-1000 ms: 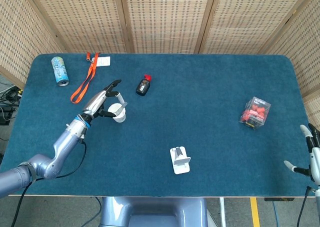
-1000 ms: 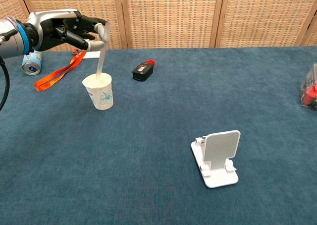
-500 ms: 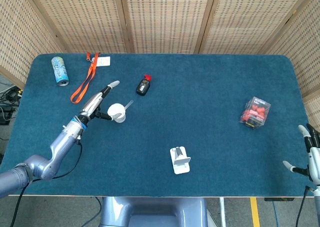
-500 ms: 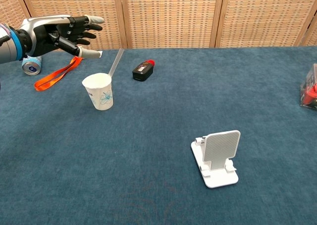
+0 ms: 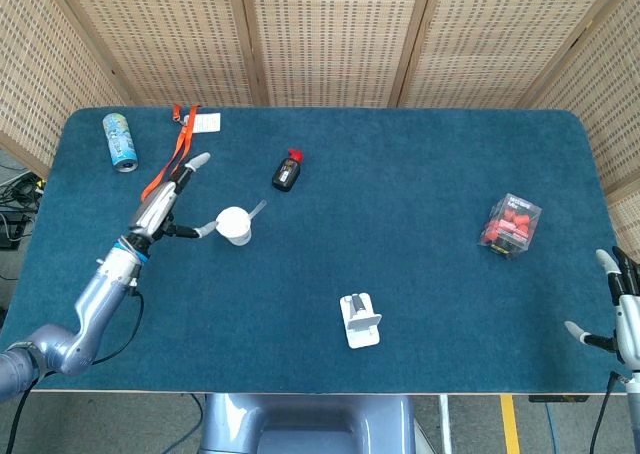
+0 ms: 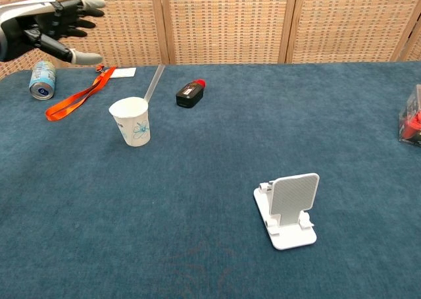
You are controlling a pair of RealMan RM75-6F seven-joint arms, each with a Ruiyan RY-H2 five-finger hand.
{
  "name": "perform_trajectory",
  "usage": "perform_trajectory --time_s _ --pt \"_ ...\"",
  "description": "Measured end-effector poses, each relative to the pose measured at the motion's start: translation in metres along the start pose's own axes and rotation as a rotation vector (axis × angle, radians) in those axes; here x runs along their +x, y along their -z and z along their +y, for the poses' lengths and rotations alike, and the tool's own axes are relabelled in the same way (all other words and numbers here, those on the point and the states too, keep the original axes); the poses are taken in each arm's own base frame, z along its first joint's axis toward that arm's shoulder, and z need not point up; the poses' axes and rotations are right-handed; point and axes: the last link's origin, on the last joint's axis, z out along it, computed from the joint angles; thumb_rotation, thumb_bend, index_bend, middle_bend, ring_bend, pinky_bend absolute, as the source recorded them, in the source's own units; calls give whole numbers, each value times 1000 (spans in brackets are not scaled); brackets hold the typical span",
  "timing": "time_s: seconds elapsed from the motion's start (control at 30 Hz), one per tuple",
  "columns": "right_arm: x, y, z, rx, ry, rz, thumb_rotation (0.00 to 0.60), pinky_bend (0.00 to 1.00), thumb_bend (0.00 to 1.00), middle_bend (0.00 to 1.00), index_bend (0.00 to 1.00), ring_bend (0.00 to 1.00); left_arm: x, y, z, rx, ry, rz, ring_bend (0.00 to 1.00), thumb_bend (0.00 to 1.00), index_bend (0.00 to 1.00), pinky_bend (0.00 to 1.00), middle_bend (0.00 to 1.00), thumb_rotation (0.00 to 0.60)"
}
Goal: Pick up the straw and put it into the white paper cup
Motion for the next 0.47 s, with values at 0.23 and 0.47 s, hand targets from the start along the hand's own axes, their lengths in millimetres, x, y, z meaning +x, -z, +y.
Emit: perform_trajectory --time_s 0.23,0.47 --pt "0 1 -3 8 23 19 600 0 51 0 40 0 19 50 -18 38 -329 107 0 129 0 0 0 600" --pt "0 4 -9 23 43 32 600 0 50 0 34 0 25 121 -44 172 -598 153 0 128 0 0 0 600"
